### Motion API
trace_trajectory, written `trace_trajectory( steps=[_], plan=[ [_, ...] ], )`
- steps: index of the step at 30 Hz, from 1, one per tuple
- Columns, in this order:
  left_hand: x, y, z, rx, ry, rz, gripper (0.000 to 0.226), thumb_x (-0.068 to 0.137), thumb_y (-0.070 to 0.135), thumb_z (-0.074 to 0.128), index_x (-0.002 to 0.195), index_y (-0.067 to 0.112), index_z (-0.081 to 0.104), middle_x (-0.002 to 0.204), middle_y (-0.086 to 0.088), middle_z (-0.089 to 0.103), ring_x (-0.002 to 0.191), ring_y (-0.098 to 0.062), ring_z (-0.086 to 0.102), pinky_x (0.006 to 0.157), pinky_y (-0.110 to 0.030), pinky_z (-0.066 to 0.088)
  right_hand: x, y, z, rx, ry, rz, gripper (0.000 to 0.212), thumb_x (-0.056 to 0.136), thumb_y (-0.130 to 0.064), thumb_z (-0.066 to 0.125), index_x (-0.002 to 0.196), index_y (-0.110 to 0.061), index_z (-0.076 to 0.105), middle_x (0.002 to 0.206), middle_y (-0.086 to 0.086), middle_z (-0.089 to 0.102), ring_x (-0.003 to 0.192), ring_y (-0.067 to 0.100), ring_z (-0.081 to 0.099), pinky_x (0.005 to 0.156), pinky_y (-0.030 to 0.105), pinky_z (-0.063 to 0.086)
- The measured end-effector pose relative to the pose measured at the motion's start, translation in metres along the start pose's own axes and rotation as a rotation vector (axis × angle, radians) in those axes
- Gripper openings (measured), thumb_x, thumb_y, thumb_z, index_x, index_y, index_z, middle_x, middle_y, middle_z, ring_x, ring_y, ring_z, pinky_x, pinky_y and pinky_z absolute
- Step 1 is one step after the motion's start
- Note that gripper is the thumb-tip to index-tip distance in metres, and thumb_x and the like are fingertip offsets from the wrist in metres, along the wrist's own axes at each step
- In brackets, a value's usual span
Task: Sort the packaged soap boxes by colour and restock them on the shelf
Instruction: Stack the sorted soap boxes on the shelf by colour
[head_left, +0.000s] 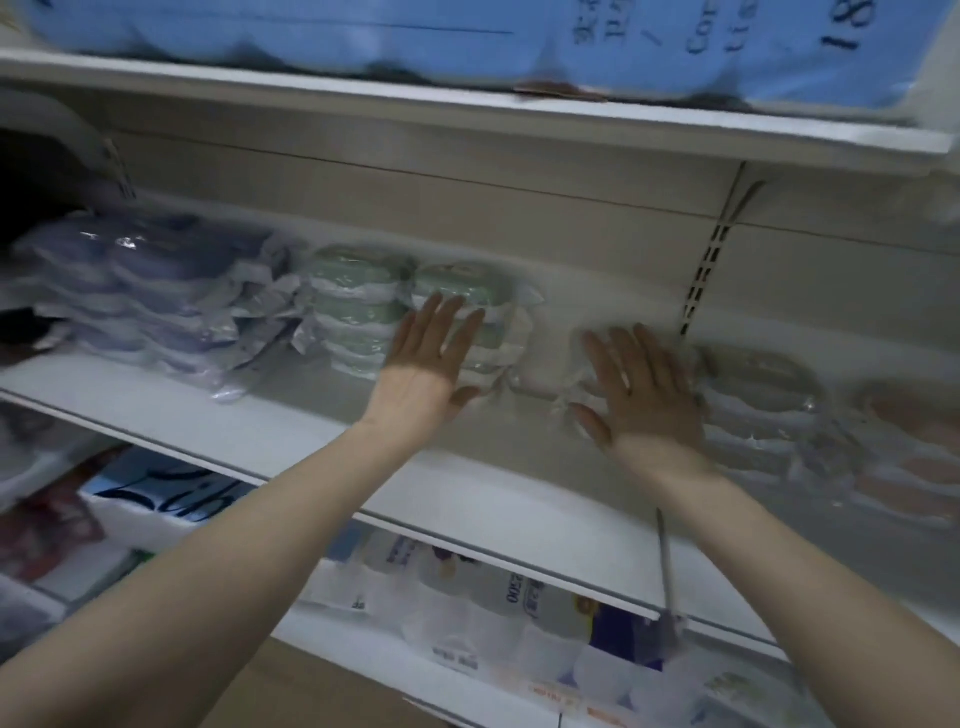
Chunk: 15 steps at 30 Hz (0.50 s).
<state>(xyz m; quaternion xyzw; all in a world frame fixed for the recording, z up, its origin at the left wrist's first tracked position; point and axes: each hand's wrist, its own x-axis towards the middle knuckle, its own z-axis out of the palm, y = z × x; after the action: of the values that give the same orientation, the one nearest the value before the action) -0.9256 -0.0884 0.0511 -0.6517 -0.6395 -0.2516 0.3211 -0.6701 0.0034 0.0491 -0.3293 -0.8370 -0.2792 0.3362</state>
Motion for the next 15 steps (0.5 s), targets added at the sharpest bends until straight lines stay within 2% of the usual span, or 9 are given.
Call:
trace_trajectory(
  steps=[4, 8, 11, 13, 15],
  plan=[
    [-0.013, -0.077, 0.003, -0.066, 0.006, -0.126, 0.096, 0.072, 0.037, 0.081, 0.149, 0.01, 0.03, 0.153, -0.021, 0.028, 0.143, -0.04, 0.023, 0.111, -0.056, 0.03, 0.025, -0.048, 0.01, 0.064, -0.082, 0.068, 0.066, 0.094, -0.051, 0.042, 0.15, -0.019, 0.03, 0.147, 0.02, 0.043, 0.136, 0.043, 0.039, 0.101, 0.057, 0.043],
    [-0.012, -0.147, 0.008, -0.094, -0.107, -0.227, 0.105, 0.074, 0.039, 0.079, 0.154, 0.015, 0.015, 0.158, -0.021, 0.013, 0.145, -0.041, 0.013, 0.113, -0.054, 0.023, 0.064, -0.096, 0.023, 0.09, -0.191, 0.154, 0.083, 0.087, -0.044, 0.065, 0.153, -0.026, 0.016, 0.154, 0.021, 0.032, 0.142, 0.044, 0.03, 0.104, 0.057, 0.039],
    [-0.001, -0.184, 0.017, -0.095, -0.2, -0.257, 0.112, 0.076, 0.042, 0.077, 0.154, 0.018, 0.001, 0.16, -0.018, 0.001, 0.146, -0.04, 0.005, 0.115, -0.052, 0.018, 0.09, -0.12, 0.034, 0.069, -0.248, 0.191, 0.092, 0.084, -0.042, 0.072, 0.156, -0.025, 0.017, 0.157, 0.022, 0.024, 0.144, 0.043, 0.022, 0.109, 0.052, 0.035],
    [0.005, -0.2, 0.023, -0.11, -0.217, -0.251, 0.115, 0.073, 0.041, 0.079, 0.154, 0.017, 0.002, 0.16, -0.02, 0.004, 0.145, -0.043, 0.009, 0.113, -0.053, 0.021, 0.103, -0.127, 0.042, 0.049, -0.266, 0.203, 0.101, 0.078, -0.042, 0.078, 0.155, -0.024, 0.016, 0.156, 0.024, 0.024, 0.143, 0.047, 0.023, 0.107, 0.055, 0.038],
    [0.008, -0.209, 0.03, -0.124, -0.258, -0.242, 0.116, 0.072, 0.041, 0.08, 0.155, 0.02, 0.001, 0.159, -0.018, 0.008, 0.143, -0.044, 0.015, 0.113, -0.054, 0.026, 0.112, -0.129, 0.051, 0.077, -0.316, 0.247, 0.108, 0.076, -0.044, 0.079, 0.156, -0.028, 0.009, 0.158, 0.023, 0.015, 0.144, 0.048, 0.016, 0.109, 0.057, 0.035]
  ],
)
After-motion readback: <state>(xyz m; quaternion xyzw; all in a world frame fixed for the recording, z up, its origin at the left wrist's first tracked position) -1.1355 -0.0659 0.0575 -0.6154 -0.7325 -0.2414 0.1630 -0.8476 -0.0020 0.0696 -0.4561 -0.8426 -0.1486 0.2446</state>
